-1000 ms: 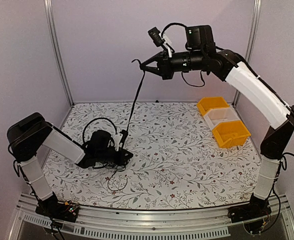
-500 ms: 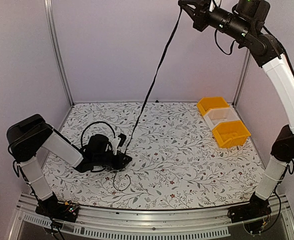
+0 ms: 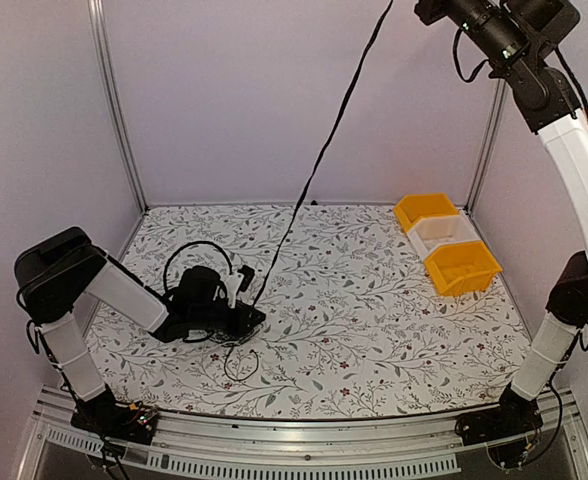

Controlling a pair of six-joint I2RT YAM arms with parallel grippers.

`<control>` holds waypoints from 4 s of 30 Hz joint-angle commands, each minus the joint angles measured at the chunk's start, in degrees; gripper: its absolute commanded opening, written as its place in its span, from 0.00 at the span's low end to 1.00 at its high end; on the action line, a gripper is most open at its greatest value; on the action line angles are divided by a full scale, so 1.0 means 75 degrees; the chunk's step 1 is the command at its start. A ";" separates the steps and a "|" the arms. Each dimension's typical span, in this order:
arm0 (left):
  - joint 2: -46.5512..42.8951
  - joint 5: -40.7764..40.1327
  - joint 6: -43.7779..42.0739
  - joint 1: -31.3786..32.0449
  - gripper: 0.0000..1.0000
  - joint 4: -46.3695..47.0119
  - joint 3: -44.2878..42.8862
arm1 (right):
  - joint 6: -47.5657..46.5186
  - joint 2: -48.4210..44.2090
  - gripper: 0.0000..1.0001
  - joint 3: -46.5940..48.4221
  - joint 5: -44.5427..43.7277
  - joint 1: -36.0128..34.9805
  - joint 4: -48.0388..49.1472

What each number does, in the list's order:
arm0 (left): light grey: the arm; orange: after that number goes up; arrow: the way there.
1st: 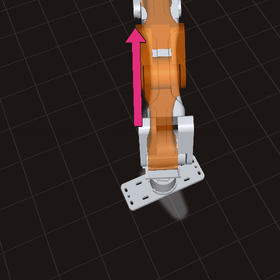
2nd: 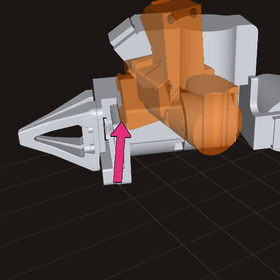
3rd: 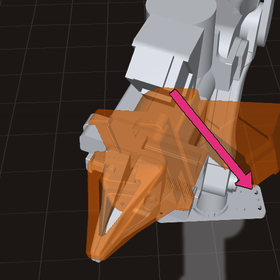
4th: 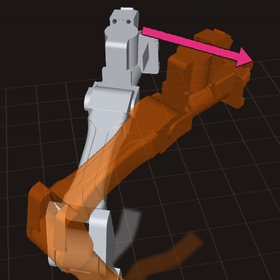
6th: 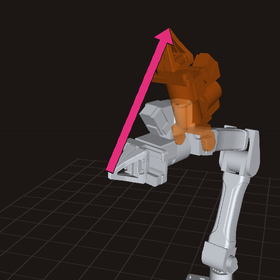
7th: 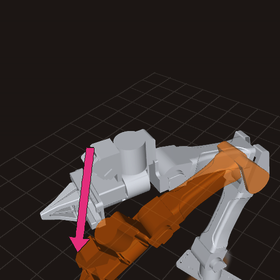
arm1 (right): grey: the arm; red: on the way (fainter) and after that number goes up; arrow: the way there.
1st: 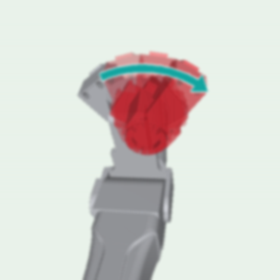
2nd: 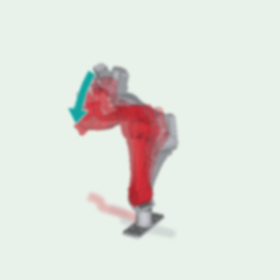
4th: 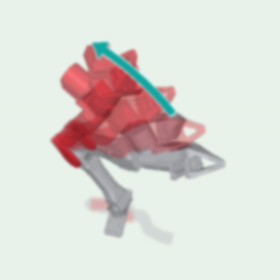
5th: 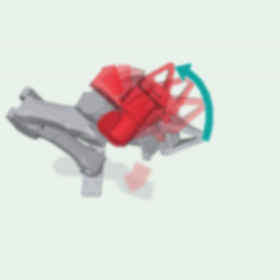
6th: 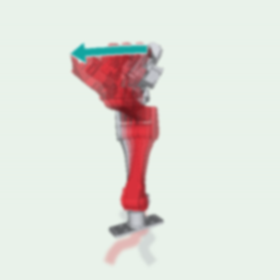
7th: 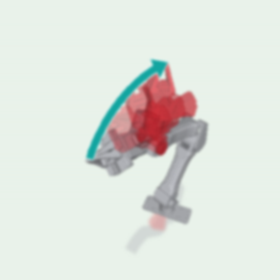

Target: Untangle the cables

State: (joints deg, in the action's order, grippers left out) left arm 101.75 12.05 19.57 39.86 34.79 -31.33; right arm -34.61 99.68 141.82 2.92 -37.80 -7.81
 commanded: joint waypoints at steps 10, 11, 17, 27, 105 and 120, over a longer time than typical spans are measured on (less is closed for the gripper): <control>-0.0112 -0.0588 -0.0250 -0.0155 0.25 -0.1778 0.0091 | -0.0497 -0.0859 0.00 -0.0103 -0.0859 0.0974 0.1848; -0.0237 -0.0579 -0.0307 -0.0152 0.25 -0.1874 0.0005 | -0.0516 -0.0904 0.00 -0.0367 -0.0889 0.0984 0.1861; -0.0483 -0.0369 -0.0404 -0.0179 0.31 -0.3760 -0.1848 | -0.0515 -0.1300 0.00 -0.1615 -0.0928 0.1241 0.1908; -0.0493 -0.0051 0.0092 -0.0181 0.73 -0.4908 -0.3895 | -0.0214 -0.1542 0.00 -0.2735 -0.1033 0.2092 0.1991; -0.0969 0.2104 0.2290 -0.1110 0.73 -0.3749 -0.4069 | -0.0058 0.2262 0.00 0.0164 -0.0006 0.4736 0.3876; -0.0736 0.2375 0.2309 -0.1024 0.73 -0.3768 -0.4219 | -0.0433 0.2998 0.00 0.0722 -0.0087 0.4753 0.5322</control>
State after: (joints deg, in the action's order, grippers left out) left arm 95.42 28.42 36.71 31.31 6.33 -61.47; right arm -37.54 119.57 145.99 1.87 -2.20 28.01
